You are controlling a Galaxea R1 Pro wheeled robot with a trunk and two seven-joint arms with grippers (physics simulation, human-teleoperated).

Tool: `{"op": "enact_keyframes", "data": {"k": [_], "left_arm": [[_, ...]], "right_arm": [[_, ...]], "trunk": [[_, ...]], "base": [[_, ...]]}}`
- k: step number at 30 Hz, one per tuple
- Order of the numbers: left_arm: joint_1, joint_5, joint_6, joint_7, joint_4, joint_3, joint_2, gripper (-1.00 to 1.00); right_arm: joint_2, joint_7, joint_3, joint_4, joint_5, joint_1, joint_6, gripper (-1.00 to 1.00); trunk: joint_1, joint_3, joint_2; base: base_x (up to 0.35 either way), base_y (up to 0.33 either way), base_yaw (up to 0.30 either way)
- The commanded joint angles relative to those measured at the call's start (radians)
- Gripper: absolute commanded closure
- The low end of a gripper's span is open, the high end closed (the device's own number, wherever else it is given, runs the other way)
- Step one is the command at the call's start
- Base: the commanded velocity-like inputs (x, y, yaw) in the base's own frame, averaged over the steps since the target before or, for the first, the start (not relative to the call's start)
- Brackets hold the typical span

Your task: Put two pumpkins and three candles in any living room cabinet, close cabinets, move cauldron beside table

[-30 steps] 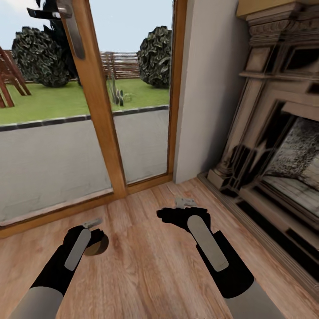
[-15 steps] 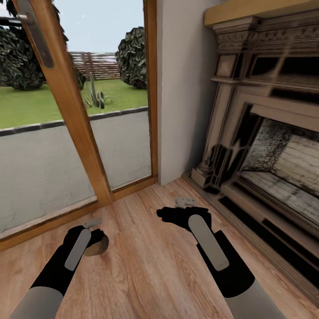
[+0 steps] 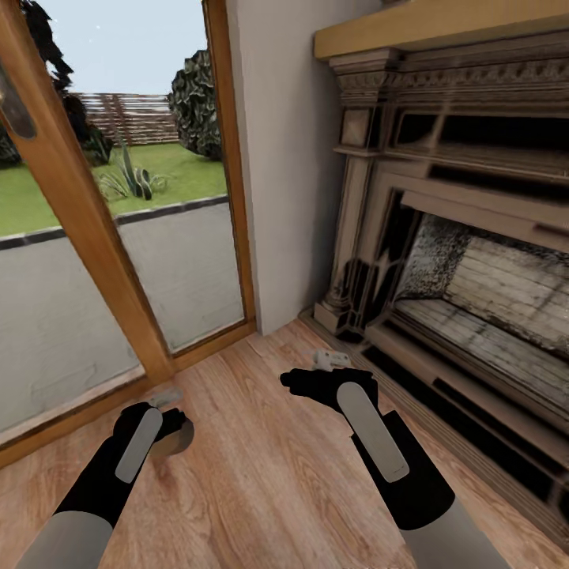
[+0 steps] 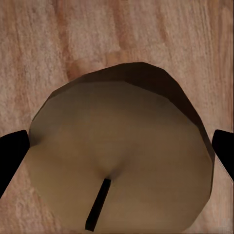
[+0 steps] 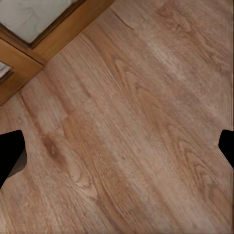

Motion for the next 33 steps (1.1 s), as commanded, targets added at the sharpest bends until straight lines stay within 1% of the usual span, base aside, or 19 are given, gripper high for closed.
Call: {"op": "enact_keyframes", "data": {"k": [1,4,8,17,22,32,33], "left_arm": [[0.000,0.009,0.002,0.010,-0.001,-0.002,0.001,1.00],[0.000,0.009,0.002,0.010,-0.001,-0.002,0.001,1.00],[0.000,0.009,0.002,0.010,-0.001,-0.002,0.001,1.00],[0.000,0.009,0.002,0.010,-0.001,-0.002,0.001,1.00],[0.000,0.009,0.002,0.010,-0.001,-0.002,0.001,1.00],[0.000,0.009,0.002,0.010,-0.001,-0.002,0.001,1.00],[0.000,0.009,0.002,0.010,-0.001,-0.002,0.001,1.00]], "right_arm": [[0.000,-0.010,0.001,-0.001,-0.009,-0.001,0.002,-1.00],[0.000,-0.007,0.001,0.000,-0.009,-0.001,0.002,-1.00],[0.000,0.018,0.001,0.000,-0.010,-0.001,0.003,-1.00],[0.000,0.024,0.001,0.000,-0.010,-0.001,0.002,-1.00],[0.000,0.024,0.001,-0.001,-0.010,-0.001,0.002,-1.00],[0.000,0.024,0.001,-0.001,-0.010,-0.001,0.002,-1.00],[0.000,0.024,0.001,-0.001,-0.010,-0.001,0.002,-1.00]], "trunk": [[-0.004,0.003,0.007],[-0.016,0.014,0.028],[-0.031,0.031,0.056],[-0.065,0.071,0.119],[-0.085,0.095,0.154],[-0.123,0.142,0.224],[-0.123,0.144,0.224]], "base": [[0.000,0.000,-0.258],[0.000,0.000,-0.261],[0.000,0.000,-0.219],[0.000,0.000,-0.151],[0.000,0.000,-0.077],[0.000,0.000,-0.006],[0.000,0.000,0.000]]}}
